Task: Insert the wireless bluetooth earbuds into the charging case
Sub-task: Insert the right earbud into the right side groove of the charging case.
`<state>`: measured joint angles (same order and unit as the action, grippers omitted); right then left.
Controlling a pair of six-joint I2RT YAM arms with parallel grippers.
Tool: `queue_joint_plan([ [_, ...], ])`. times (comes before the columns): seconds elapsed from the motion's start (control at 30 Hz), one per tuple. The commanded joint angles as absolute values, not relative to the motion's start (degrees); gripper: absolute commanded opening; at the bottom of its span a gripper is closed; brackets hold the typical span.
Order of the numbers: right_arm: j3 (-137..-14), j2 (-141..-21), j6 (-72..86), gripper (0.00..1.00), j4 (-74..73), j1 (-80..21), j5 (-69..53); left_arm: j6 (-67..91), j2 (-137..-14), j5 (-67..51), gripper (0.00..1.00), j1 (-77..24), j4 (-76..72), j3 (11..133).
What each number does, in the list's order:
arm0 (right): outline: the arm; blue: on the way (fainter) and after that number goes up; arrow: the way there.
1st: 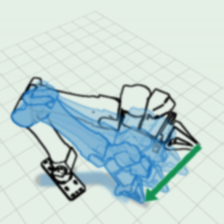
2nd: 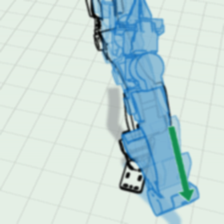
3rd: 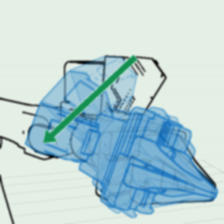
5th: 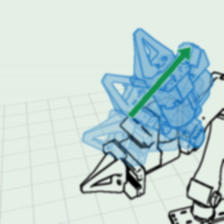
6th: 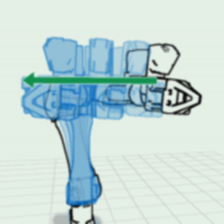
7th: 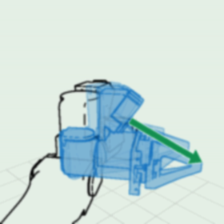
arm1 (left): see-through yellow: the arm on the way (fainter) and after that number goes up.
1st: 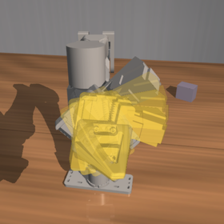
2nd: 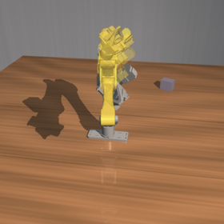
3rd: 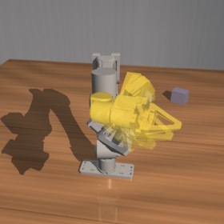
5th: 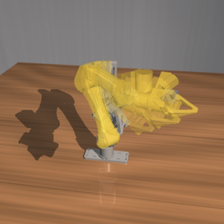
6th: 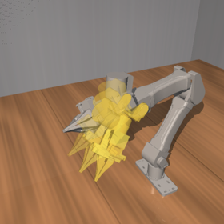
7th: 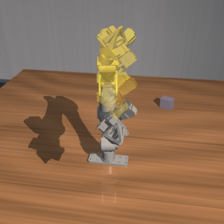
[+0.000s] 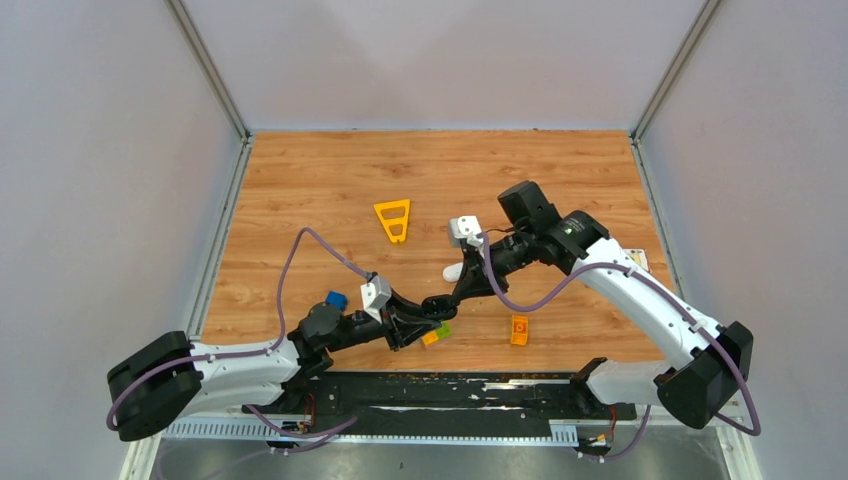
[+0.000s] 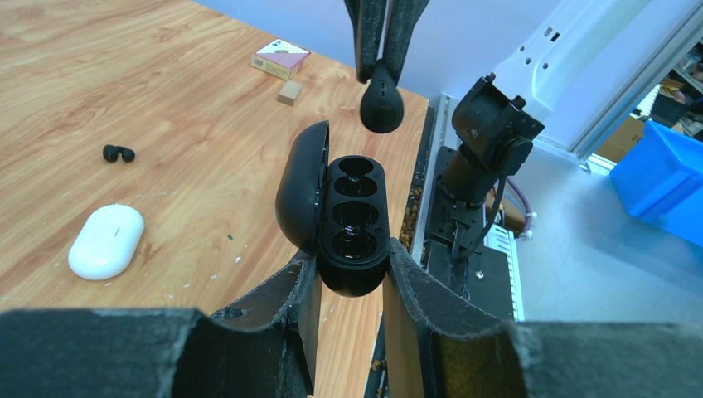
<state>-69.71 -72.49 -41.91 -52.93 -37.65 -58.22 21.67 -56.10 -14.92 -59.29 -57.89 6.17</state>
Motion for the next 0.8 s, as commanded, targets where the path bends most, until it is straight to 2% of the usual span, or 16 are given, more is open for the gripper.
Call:
queue_joint_plan([
  [0.0, -71.85, -72.84, -44.44, 0.00, -53.09, -38.91, -55.12, 20.81, -55.70, -15.13, 0.00, -59.68, -59.35, 8.41],
  [0.77, -72.53, -74.78, -45.79, 0.00, -53.61, -41.38, -52.89, 21.68, -56.77, -15.42, 0.00, -59.66, -60.80, 8.81],
])
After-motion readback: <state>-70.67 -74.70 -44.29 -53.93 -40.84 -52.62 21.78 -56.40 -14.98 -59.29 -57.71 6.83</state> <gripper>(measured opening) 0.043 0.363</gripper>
